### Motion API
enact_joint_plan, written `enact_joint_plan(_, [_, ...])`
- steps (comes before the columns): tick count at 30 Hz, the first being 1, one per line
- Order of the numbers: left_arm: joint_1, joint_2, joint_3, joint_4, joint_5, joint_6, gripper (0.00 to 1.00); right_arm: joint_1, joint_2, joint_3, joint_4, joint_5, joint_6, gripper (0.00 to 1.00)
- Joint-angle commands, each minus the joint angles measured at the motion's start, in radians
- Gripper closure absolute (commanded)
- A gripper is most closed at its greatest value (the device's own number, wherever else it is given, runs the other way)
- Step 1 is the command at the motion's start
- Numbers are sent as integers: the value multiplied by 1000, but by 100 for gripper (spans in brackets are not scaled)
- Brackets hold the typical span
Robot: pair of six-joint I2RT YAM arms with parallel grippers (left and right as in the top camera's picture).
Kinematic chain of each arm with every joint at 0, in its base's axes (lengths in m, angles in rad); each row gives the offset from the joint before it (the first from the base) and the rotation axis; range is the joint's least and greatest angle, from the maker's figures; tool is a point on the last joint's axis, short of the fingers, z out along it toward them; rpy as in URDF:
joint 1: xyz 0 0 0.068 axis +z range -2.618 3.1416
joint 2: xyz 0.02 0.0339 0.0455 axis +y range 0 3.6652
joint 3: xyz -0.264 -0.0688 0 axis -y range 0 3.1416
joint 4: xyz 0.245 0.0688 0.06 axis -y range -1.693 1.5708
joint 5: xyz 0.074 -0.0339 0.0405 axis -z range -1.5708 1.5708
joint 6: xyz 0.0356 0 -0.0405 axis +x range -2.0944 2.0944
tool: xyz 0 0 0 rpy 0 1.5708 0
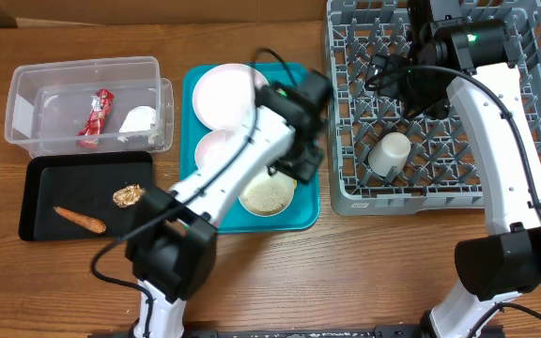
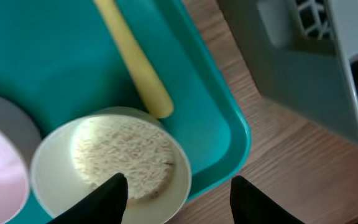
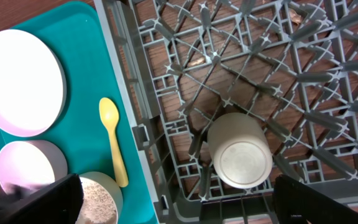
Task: Sort waste into correct bins and load items into the dishwasher
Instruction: 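Carry the empty pink bowl right and set it on the teal tray, then reach the left gripper to the white bowl of rice and grasp it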
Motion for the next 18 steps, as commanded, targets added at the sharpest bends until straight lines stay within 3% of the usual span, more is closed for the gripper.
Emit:
enact_joint_plan(1, [-19,-17,-67,32,-106,-38,48,6,-9,-2,2,-5,-6,0])
enact_joint_plan(7, [-16,-17,-185,137,-105,-76,59,7,-9,-2,1,-5,-6,0])
enact_joint_plan(15, [-20,-16,-288,246,-105,-67,66,7,-9,-2,1,-5,-6,0])
enact_joint_plan(18, [-20,-16,-289,252,-105,-56,77,7,-9,-2,0,-5,-6,0])
